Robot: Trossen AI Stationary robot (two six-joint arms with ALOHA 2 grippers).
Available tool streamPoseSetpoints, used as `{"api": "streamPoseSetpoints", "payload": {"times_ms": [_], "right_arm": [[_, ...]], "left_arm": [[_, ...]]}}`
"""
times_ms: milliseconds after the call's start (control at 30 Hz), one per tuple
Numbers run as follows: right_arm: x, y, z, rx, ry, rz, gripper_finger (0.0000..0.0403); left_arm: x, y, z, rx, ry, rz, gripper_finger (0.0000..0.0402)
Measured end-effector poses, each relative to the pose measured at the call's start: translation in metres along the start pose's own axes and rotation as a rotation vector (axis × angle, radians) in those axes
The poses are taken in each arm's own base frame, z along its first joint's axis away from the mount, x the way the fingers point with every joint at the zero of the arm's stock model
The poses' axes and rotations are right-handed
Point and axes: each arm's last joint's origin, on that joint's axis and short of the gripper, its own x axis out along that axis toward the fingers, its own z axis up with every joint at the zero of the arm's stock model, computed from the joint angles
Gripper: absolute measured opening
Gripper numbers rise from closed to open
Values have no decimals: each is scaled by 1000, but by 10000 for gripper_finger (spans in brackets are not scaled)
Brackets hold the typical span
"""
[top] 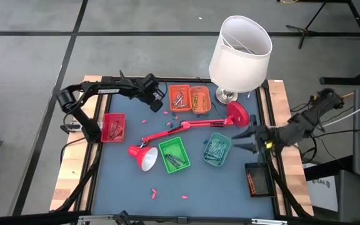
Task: Sort crayons
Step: Put the gray crayon into the orange bin
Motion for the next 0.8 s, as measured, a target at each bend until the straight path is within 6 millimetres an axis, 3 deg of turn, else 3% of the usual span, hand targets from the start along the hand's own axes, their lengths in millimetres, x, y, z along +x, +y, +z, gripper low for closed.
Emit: {"api": "streamPoseSetpoints", "payload": {"times_ms": [267,400,800], "right_arm": [[-6,-32,4,-135,-23,7,129],[-8,-47,-11,-153,-18,-33,129],[-28,-77,-63,-85,-260,-125,129]], "left_arm": [[-34,-1,6,-29,-117,-92,3],[-45,-7,5,-11,-147,-124,2],[-60,-48,7,92,-284,-230,5]]}}
